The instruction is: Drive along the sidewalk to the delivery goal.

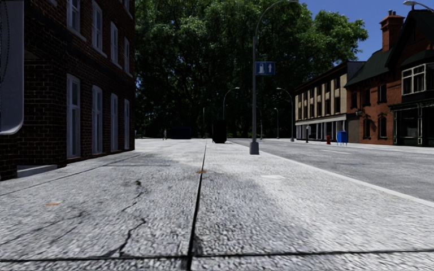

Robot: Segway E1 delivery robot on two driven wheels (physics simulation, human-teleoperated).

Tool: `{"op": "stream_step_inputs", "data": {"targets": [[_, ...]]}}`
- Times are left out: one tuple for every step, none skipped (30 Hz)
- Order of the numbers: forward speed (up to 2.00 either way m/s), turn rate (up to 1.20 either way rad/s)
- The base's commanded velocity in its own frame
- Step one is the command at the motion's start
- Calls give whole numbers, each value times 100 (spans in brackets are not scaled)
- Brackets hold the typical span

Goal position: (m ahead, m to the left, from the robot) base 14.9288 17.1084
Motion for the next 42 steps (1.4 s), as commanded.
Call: {"op": "stream_step_inputs", "data": {"targets": [[200,0],[200,0],[200,0],[200,0],[200,0],[200,0],[200,0],[200,0],[200,0],[200,33],[200,54],[200,54],[200,120],[200,120],[200,120],[200,79],[200,79],[200,11],[200,1],[200,0],[200,0],[200,0],[200,0],[200,0],[200,0],[200,0],[200,0],[200,0],[200,0],[200,0],[200,0],[200,0],[200,0],[200,0],[200,0],[200,0],[200,0],[200,0],[200,0],[200,0],[200,0],[200,0]]}}
